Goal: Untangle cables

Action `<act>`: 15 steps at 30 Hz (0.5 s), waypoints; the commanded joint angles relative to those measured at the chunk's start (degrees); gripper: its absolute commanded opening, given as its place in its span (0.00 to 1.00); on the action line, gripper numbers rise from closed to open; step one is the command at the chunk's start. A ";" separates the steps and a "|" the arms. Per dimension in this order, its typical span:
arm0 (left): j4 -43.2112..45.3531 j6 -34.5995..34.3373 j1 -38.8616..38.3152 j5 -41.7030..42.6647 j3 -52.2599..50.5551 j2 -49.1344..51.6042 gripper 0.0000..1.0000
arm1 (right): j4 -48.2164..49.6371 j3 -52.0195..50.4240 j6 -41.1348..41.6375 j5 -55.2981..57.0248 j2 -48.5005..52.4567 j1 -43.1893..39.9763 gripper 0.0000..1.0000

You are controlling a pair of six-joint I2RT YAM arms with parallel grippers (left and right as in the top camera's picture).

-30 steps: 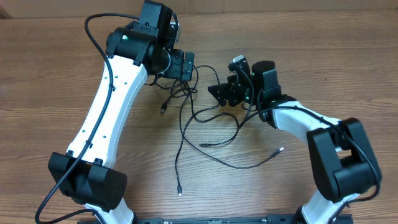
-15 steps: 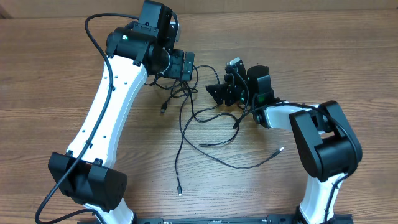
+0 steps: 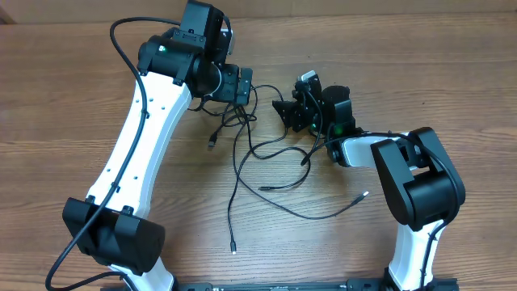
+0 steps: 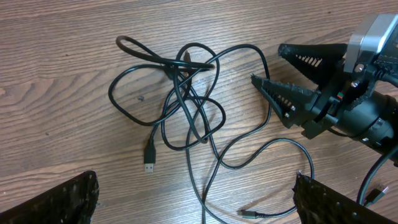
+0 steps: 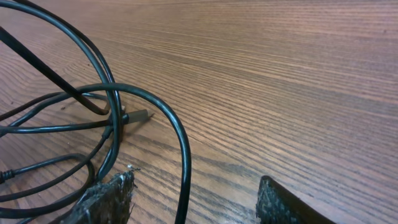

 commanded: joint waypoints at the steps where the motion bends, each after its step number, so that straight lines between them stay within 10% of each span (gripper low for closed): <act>1: 0.09 0.70 0.24 -0.39 -0.28 -0.59 0.99 | 0.59 0.15 -0.26 0.68 0.33 0.09 0.63; 15: 0.07 0.70 0.24 -0.39 -0.28 -0.57 1.00 | 2.71 0.20 -0.26 1.07 1.90 0.11 0.64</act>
